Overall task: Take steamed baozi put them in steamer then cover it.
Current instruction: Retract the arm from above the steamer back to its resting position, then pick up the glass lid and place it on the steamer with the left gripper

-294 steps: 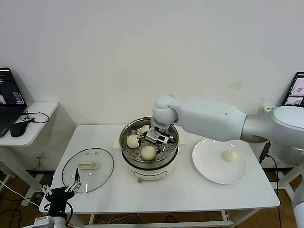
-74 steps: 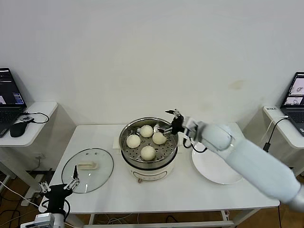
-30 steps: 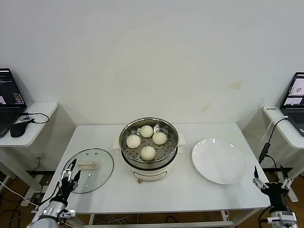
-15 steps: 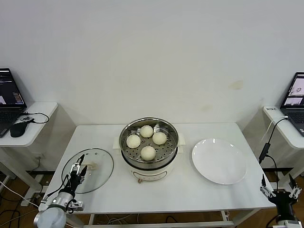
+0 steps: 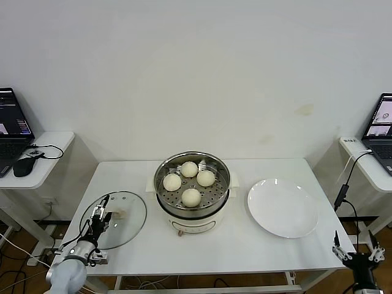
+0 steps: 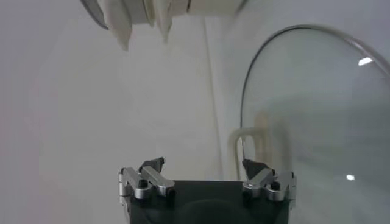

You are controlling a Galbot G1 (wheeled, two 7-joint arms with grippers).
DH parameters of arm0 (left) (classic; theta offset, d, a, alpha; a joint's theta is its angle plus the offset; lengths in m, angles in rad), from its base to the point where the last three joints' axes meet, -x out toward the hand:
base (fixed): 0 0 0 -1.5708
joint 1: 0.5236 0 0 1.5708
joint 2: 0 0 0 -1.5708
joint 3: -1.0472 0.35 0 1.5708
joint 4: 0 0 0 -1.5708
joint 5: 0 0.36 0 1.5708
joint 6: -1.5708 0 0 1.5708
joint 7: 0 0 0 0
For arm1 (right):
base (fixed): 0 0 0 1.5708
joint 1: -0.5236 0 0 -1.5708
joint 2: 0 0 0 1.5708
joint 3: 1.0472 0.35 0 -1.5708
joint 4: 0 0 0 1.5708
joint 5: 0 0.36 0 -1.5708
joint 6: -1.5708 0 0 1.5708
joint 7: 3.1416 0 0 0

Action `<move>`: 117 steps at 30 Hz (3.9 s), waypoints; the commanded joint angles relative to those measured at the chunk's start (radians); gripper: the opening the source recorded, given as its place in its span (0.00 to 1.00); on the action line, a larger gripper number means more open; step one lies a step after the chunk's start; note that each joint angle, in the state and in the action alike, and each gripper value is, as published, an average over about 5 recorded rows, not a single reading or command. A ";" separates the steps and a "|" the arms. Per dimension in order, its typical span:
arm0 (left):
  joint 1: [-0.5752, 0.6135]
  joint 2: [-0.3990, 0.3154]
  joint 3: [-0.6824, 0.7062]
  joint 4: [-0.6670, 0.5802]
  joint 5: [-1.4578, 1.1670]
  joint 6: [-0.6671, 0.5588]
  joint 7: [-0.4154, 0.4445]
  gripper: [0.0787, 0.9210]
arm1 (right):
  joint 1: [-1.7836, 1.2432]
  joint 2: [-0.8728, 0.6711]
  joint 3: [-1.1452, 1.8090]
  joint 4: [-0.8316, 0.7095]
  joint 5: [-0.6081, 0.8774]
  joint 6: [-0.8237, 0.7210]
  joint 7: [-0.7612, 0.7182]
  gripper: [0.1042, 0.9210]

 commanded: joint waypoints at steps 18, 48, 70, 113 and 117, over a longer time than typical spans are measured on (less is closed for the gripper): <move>-0.078 -0.007 0.029 0.084 -0.001 0.009 0.022 0.88 | -0.007 0.018 -0.027 -0.026 -0.039 0.023 -0.002 0.88; -0.052 -0.020 -0.007 0.048 -0.042 0.029 -0.050 0.08 | 0.007 0.020 -0.055 -0.063 -0.066 0.037 -0.005 0.88; 0.093 0.102 -0.077 -0.566 -0.263 0.280 0.218 0.07 | -0.010 -0.011 -0.180 -0.042 -0.069 0.044 0.005 0.88; -0.381 -0.358 0.506 -0.347 0.173 0.717 0.568 0.07 | 0.059 0.063 -0.325 -0.143 -0.331 -0.048 0.122 0.88; -0.365 -0.395 0.495 -0.345 0.232 0.719 0.575 0.07 | 0.058 0.066 -0.330 -0.149 -0.346 -0.053 0.125 0.88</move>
